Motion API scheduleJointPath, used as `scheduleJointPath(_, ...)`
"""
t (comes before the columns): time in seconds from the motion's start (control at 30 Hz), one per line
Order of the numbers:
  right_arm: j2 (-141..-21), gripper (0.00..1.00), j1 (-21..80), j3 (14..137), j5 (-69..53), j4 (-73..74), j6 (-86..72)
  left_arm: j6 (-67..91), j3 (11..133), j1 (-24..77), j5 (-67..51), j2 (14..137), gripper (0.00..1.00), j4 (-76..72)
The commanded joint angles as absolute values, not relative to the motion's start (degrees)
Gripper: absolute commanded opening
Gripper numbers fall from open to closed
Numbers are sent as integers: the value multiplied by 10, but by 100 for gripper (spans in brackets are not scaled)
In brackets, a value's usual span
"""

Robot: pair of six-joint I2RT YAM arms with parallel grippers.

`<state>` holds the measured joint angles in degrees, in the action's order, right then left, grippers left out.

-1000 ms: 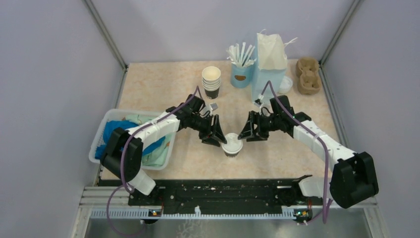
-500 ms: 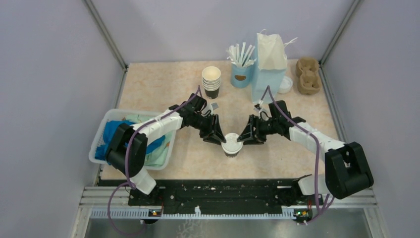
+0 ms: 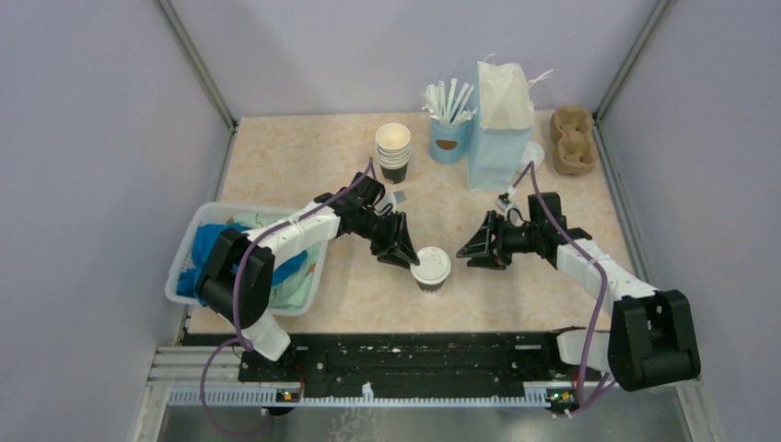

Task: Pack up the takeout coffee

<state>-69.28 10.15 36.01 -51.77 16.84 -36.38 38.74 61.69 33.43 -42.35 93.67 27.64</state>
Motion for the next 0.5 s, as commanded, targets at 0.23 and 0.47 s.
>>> scheduleJointPath(0.23, -751, 50, 154, 378, -542, 131, -343, 365, 630, 340, -401, 952, 42, 297)
scheduleJointPath(0.47, -757, 51, 157, 377, -526, 130, -346, 369, 638, 344, -402, 957, 42, 293)
